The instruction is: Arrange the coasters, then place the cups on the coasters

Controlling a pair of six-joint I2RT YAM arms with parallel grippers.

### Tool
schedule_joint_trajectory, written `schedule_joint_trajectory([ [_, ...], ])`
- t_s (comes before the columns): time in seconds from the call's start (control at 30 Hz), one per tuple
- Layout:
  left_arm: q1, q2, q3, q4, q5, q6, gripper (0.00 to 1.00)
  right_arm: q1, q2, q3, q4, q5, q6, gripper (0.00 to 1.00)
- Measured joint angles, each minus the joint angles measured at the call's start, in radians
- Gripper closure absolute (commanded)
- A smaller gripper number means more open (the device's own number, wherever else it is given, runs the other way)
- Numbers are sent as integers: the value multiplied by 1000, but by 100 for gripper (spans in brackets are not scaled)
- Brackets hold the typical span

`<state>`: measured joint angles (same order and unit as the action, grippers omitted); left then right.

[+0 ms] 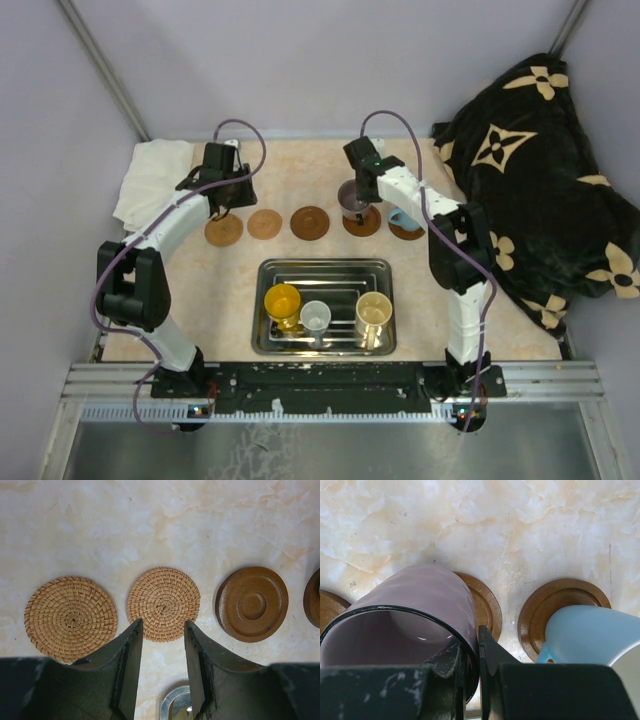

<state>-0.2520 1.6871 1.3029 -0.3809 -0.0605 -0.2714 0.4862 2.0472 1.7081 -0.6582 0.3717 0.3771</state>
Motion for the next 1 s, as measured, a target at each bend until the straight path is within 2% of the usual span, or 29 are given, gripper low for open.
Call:
schedule_joint_trajectory([
  [0.87,0,0,-6,0,-12,2,54,-31,18,16,-135,-51,28,100],
  [0.9,0,0,-6,0,-14,3,55,-31,19,16,-135,-56,28,98],
  [0.93,0,0,-7,0,-16,3,55,-31,20,17,-135,-60,28,92],
  [1.0,0,0,-7,0,-18,4,54,-32,29,30,-143,-67,28,76],
])
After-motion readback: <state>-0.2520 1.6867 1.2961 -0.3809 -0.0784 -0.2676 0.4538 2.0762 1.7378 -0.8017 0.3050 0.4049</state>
